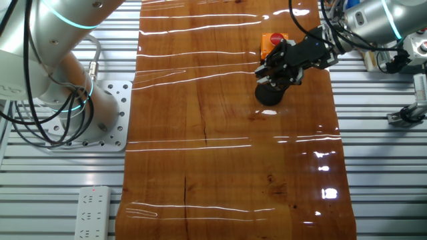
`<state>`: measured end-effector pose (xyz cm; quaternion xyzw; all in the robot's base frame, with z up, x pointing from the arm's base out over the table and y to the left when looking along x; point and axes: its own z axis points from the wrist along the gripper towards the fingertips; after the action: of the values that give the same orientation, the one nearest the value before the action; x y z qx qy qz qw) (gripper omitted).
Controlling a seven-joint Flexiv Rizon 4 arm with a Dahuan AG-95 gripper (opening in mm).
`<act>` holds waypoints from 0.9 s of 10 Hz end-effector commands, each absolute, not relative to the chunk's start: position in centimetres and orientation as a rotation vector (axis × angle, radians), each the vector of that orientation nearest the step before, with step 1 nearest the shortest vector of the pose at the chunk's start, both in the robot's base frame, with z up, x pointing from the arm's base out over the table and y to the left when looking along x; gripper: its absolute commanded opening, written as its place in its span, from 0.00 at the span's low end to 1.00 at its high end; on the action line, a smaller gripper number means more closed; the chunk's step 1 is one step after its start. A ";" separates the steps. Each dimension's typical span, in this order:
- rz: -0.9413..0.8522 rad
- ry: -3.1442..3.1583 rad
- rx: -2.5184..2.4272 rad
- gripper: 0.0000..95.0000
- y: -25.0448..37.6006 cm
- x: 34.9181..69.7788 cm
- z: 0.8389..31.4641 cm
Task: Put the pen into the pen holder
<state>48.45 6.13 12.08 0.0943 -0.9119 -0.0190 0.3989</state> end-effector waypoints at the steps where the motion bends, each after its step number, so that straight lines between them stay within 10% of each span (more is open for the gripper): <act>1: -0.050 -2.312 0.240 0.20 6.1 48.3 12.3; 9: -0.005 -2.540 0.217 0.00 6.9 48.2 15.0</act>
<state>48.09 6.80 14.76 0.0959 -0.9396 -0.0121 0.3284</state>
